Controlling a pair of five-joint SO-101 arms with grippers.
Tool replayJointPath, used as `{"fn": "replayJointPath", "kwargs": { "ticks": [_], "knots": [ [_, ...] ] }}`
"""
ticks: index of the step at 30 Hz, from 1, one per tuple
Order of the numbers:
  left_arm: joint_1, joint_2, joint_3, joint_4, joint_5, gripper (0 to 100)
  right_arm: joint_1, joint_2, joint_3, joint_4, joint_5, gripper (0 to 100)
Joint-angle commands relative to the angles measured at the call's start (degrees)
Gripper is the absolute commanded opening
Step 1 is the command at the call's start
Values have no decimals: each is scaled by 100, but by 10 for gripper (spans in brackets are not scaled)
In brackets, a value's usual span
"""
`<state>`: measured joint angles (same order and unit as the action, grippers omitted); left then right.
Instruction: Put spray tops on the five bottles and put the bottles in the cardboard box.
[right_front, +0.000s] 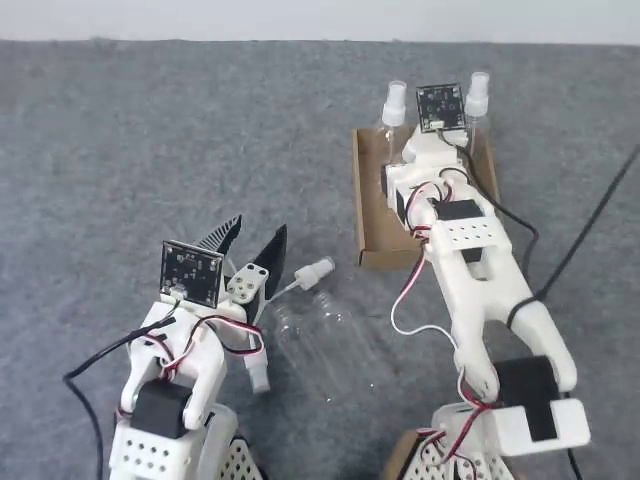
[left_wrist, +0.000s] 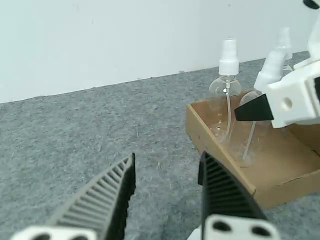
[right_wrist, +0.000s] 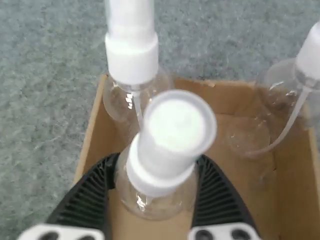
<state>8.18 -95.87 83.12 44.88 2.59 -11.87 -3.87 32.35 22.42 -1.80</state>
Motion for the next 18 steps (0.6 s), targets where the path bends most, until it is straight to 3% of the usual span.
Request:
{"fn": "replayJointPath", "kwargs": {
  "ticks": [1, 18],
  "knots": [
    [-26, -79, -57, -158, -18, 188, -110, -22, -132, -136, -70, 6],
    [-35, -79, -57, -158, -18, 188, -312, 13, -132, -66, -26, 7]
  ]
}}
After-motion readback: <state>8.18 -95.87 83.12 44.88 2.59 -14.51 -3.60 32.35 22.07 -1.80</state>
